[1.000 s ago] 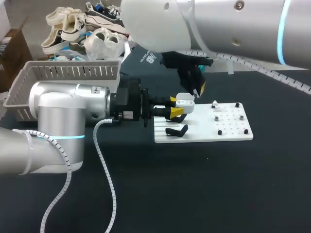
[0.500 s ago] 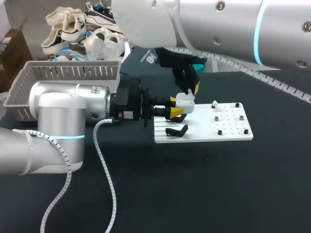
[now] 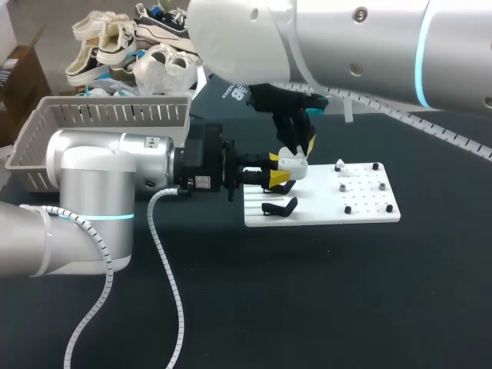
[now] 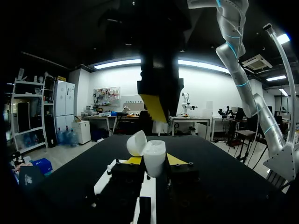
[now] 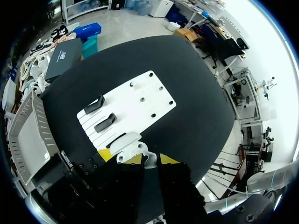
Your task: Pick up each earbud case from the left stands, insert the matching earbuds, close the lid, and place the case in the box.
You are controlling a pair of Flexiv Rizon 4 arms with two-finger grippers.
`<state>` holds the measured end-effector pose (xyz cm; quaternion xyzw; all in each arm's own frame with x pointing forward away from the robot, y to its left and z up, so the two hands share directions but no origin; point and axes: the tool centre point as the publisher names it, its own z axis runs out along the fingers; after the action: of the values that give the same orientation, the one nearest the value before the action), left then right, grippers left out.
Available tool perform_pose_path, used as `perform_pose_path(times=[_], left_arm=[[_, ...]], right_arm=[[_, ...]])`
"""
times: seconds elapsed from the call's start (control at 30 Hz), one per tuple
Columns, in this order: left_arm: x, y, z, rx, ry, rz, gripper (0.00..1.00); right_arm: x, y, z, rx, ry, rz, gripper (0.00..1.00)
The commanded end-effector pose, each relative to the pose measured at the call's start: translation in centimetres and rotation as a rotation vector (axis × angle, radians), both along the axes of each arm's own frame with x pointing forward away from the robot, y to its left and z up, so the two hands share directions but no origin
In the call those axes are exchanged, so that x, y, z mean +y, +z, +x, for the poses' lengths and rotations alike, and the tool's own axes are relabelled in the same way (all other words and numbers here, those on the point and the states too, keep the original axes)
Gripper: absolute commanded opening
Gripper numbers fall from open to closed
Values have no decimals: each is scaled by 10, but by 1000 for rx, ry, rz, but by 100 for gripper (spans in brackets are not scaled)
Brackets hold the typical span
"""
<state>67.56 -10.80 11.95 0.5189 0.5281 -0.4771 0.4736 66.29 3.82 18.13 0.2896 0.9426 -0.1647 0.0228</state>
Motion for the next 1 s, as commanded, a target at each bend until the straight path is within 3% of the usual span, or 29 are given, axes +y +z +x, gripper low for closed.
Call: perform_pose_path(times=[0.03,1.0], left_arm=[[-1,-1,0,-1,2,-2,0],[-1,-1,0,-1,2,-2,0]], right_arm=[[0,-3,-3,-7,-1,1,0],[3,-12,0,-9,-5,6,0]])
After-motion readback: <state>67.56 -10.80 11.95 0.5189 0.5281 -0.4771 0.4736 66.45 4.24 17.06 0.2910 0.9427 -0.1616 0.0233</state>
